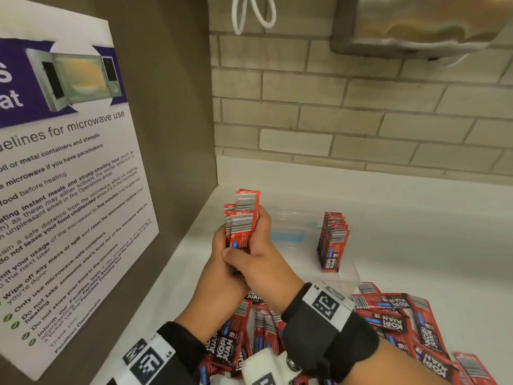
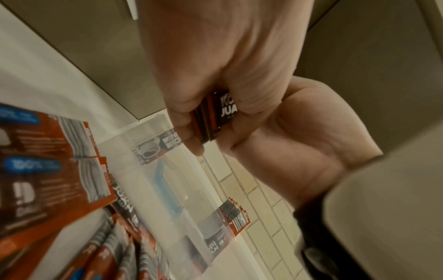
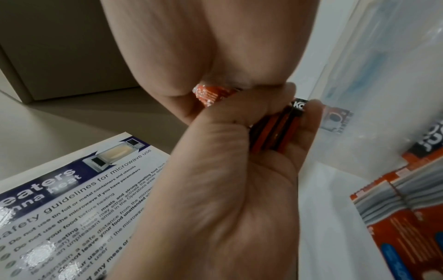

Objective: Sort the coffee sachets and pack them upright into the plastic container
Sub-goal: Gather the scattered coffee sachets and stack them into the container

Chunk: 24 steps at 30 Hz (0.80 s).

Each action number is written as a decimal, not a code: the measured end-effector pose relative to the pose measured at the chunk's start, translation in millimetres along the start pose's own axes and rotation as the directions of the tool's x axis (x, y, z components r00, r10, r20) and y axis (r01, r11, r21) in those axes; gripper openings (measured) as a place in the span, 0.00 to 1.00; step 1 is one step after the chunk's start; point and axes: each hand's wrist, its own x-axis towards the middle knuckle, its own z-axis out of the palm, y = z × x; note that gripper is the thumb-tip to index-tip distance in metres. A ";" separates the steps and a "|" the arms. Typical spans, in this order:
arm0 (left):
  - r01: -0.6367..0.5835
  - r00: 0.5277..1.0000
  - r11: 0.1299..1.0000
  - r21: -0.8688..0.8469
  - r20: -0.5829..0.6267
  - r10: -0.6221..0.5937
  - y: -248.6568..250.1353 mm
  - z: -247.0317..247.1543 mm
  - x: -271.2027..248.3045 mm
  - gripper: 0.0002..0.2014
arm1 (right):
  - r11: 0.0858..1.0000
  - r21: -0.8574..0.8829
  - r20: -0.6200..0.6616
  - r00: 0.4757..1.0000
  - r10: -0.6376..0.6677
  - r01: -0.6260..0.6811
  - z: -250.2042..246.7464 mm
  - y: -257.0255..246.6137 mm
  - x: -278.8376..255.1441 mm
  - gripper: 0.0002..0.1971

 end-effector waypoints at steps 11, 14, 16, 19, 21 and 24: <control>-0.056 0.996 0.990 0.132 0.074 0.046 9.8 -2.1 30.7 0.27 | 0.926 -0.312 0.103 0.976 -0.191 0.214 -64.4 -54.6 17.4 0.43; -0.057 0.991 0.994 0.099 0.125 0.044 16.0 6.1 38.8 0.26 | 0.823 -0.494 0.199 0.958 -0.207 0.280 -75.4 -61.2 23.8 0.33; -0.008 0.987 0.999 0.039 0.161 0.001 21.0 12.7 43.7 0.26 | 0.778 -0.563 0.180 0.960 -0.214 0.278 -79.5 -58.3 28.4 0.23; 0.066 0.976 0.992 -0.111 0.215 -0.041 24.6 20.4 48.5 0.26 | 0.716 -0.639 0.127 0.956 -0.264 0.282 -85.4 -51.1 32.9 0.17; 0.062 0.975 0.988 -0.141 0.221 -0.030 25.0 23.4 51.0 0.24 | 0.702 -0.648 0.119 0.950 -0.290 0.295 -90.6 -52.6 34.2 0.20; 0.007 0.978 0.998 -0.070 0.211 0.008 24.1 26.0 57.8 0.21 | 0.624 -0.716 0.207 0.949 -0.238 0.313 -102.9 -66.2 37.7 0.27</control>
